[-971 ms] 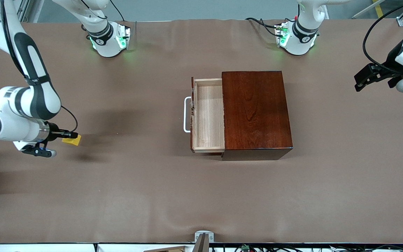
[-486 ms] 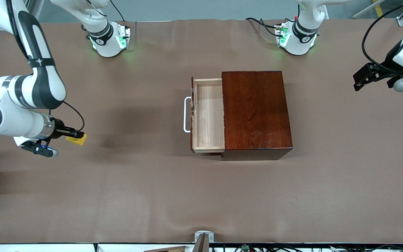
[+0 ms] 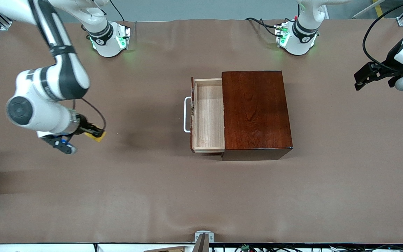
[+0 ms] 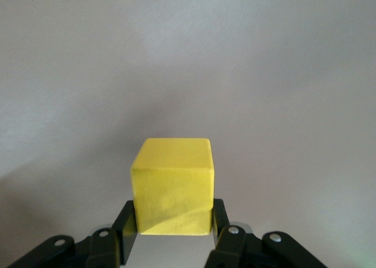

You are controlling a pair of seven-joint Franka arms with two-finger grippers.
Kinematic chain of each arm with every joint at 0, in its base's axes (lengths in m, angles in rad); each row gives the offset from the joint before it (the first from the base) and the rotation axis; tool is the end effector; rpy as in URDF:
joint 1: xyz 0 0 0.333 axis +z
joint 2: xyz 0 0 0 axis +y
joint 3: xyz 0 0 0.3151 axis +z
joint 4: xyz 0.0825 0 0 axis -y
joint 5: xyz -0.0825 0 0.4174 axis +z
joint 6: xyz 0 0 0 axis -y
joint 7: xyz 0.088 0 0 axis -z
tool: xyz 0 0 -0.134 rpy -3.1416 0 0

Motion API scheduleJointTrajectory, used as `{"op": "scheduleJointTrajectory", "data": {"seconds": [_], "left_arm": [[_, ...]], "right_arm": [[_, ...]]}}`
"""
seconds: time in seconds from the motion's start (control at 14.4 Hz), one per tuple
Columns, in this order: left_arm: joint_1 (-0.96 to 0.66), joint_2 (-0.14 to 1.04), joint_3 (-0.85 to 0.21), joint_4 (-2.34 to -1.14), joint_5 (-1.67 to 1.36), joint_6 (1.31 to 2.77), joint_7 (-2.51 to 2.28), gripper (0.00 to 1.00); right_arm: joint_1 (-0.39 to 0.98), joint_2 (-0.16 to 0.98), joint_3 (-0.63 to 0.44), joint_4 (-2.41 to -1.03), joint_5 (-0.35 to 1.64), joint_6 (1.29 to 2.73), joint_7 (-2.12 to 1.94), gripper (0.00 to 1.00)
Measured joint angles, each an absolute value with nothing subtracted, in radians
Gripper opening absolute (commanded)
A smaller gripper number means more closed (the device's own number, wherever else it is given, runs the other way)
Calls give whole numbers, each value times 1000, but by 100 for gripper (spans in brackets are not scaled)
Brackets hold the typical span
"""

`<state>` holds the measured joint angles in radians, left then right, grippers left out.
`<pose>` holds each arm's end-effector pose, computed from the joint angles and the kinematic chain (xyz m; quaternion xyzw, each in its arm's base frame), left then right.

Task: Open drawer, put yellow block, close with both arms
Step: 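Carry the yellow cube with the right gripper over the open drawer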

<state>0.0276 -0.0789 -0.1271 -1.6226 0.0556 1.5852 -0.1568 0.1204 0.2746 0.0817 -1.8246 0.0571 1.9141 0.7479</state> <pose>0.5637 -0.0515 0.6171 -0.9988 -0.0289 -0.0244 0.0299 0.6153 0.1299 0.3276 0.9548 -0.2802 -0.0988 0.0092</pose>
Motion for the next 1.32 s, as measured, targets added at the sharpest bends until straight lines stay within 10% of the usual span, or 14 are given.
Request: {"op": "scheduleJointTrajectory", "data": {"seconds": [1.32], "left_arm": [[31, -94, -122, -1623, 56, 1565, -157, 100]], "right_arm": [[488, 267, 82, -1737, 196, 1917, 1513, 13]]}}
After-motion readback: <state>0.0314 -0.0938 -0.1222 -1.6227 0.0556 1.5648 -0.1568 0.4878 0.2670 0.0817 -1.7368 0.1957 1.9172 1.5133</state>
